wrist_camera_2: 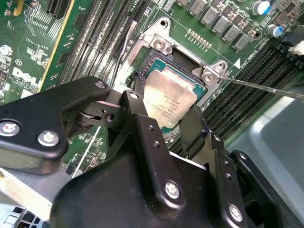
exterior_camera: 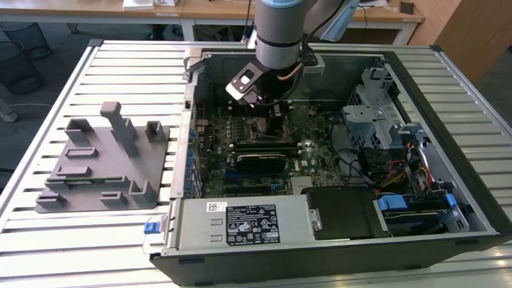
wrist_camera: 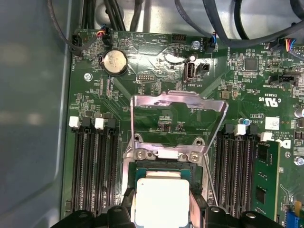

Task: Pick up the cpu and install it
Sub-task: 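Place the cpu into insertion slot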

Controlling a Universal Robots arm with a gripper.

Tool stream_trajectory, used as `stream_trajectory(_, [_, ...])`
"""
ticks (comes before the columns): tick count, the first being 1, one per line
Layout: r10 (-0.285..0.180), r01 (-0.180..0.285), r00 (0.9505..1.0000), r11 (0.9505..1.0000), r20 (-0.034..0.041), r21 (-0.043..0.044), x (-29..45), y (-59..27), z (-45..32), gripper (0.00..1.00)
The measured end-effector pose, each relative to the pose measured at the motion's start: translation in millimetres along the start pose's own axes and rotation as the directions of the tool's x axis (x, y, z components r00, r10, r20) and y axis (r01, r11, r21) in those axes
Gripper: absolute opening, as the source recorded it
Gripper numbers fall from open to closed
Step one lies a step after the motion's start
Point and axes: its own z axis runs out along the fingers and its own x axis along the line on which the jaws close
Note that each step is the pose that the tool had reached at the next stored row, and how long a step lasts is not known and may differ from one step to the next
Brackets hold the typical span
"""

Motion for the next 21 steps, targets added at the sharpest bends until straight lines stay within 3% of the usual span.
stream_trajectory(21, [0.0,0.0,1.0,1.0,-0.0015,0.0001,-1.4,0.5,7.3,0.54])
